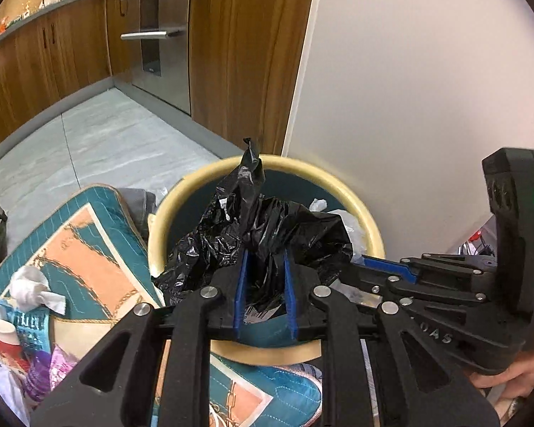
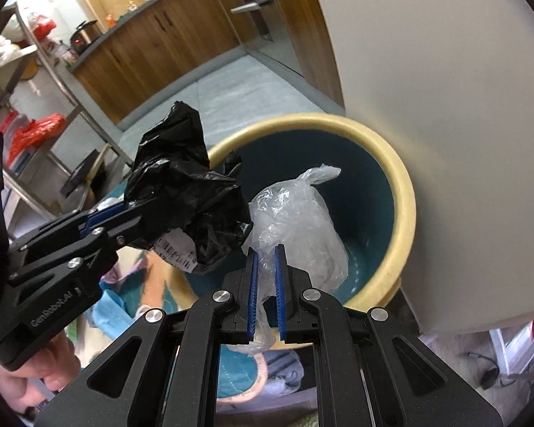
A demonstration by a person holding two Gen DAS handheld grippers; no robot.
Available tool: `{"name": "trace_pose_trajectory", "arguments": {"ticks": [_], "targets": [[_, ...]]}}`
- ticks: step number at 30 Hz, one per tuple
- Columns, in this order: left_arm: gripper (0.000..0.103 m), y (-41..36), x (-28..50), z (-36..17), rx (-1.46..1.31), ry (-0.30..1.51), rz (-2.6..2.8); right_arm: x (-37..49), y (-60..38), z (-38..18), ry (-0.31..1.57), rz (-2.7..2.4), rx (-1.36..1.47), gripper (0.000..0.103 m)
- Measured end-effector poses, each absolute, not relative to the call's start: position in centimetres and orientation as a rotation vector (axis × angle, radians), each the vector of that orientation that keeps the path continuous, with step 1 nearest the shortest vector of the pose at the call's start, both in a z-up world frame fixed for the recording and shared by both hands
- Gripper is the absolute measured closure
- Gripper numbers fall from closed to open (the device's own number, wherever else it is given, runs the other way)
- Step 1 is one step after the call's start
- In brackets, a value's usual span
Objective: Collect trash
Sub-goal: 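Carry both bags over the teal bin and open both tools to drop them, then move both open tools back over the stool toward the remaining trash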
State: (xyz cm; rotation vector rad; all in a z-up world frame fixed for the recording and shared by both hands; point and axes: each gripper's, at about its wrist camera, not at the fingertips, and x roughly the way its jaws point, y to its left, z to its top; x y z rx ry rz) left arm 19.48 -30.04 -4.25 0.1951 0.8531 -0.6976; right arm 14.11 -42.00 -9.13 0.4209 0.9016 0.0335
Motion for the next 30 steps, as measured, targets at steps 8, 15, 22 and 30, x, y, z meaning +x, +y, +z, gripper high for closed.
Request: {"name": "trace_pose_trajectory", "arguments": {"ticks": [8, 15, 22, 30], "targets": [[0.059, -29.5, 20.1, -5.8, 0.171, 0.895, -0.676, 14.6, -42.4, -10.3, 0.941, 0.023, 0.461, 0.087], [0.038, -27.8, 20.1, -4.4, 0.126, 0.851, -0.652, 13.9, -43.1, -9.8, 0.907, 0.000, 0.474, 0.072], [0.028, -25.4, 20.0, -3.8, 0.107, 0.834, -0.608, 13.7, -43.2, -9.6, 0.896, -0.012, 0.477, 0.068], [0.012, -22.3, 19.0, -2.1, 0.119, 0.777, -0.548, 13.8, -42.5, -9.1, 0.882, 0.003, 0.478, 0.046]]}}
